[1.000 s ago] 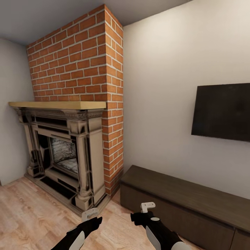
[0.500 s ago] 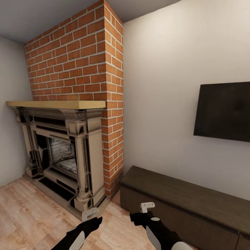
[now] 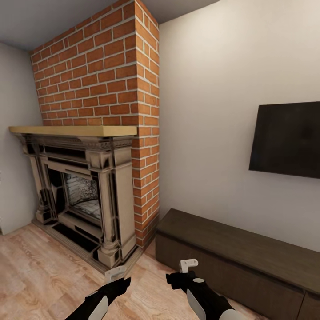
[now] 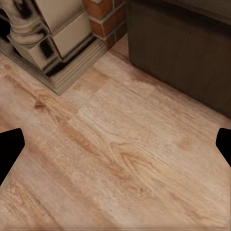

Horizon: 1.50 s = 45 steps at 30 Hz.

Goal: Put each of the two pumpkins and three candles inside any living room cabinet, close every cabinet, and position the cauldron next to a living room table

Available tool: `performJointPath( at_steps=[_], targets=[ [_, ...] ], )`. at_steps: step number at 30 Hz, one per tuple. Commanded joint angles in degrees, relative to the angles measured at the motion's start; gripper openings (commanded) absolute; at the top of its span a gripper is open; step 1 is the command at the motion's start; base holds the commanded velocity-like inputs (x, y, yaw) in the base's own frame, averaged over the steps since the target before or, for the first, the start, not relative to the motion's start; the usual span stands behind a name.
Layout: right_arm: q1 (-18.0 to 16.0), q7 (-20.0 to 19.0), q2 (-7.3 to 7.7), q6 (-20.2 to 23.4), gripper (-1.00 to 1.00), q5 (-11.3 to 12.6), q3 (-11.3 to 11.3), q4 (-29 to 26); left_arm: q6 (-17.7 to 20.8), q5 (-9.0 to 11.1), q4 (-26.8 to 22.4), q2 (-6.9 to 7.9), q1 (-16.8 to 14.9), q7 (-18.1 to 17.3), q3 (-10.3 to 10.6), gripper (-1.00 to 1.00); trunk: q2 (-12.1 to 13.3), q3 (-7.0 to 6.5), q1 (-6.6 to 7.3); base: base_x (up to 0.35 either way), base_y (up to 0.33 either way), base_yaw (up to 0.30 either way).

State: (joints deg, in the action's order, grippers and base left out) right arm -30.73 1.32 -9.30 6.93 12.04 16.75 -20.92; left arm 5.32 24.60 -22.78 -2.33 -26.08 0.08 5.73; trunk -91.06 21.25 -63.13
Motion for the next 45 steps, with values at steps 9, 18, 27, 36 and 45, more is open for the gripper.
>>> performJointPath(
  at_steps=[9, 18, 27, 36, 45],
  targets=[
    [-0.04, 0.12, 0.07, 0.28, 1.0, 0.53, 0.39, -0.09, 0.22, 0.36, -0.07, -0.04, -0.02, 0.01, 0.24, 1.0, -0.04, 0.23, 0.0, -0.005, 0.005, -0.159],
    [-0.04, 0.13, 0.07, 0.26, 1.0, 0.53, 0.39, -0.09, 0.22, 0.36, -0.07, -0.04, -0.02, 0.01, 0.24, 1.0, -0.04, 0.36, 0.0, 0.0, 0.0, -0.132],
    [-0.04, 0.16, 0.05, 0.19, 1.0, 0.53, 0.39, -0.09, 0.22, 0.36, -0.07, 0.03, -0.02, 0.01, 0.19, 1.0, -0.04, 0.37, 0.0, 0.0, 0.0, -0.006],
    [-0.04, 0.18, 0.07, 0.19, 1.0, 0.53, 0.39, -0.09, 0.22, 0.36, -0.07, 0.01, -0.02, 0.01, 0.24, 1.0, -0.04, 0.59, 0.0, 0.0, 0.0, -0.212],
    [-0.04, 0.18, 0.07, 0.19, 1.0, 0.53, 0.39, -0.09, 0.22, 0.27, -0.07, -0.02, -0.02, 0.01, 0.24, 1.0, -0.04, 0.88, 0.0, 0.0, 0.0, -0.258]
  ],
)
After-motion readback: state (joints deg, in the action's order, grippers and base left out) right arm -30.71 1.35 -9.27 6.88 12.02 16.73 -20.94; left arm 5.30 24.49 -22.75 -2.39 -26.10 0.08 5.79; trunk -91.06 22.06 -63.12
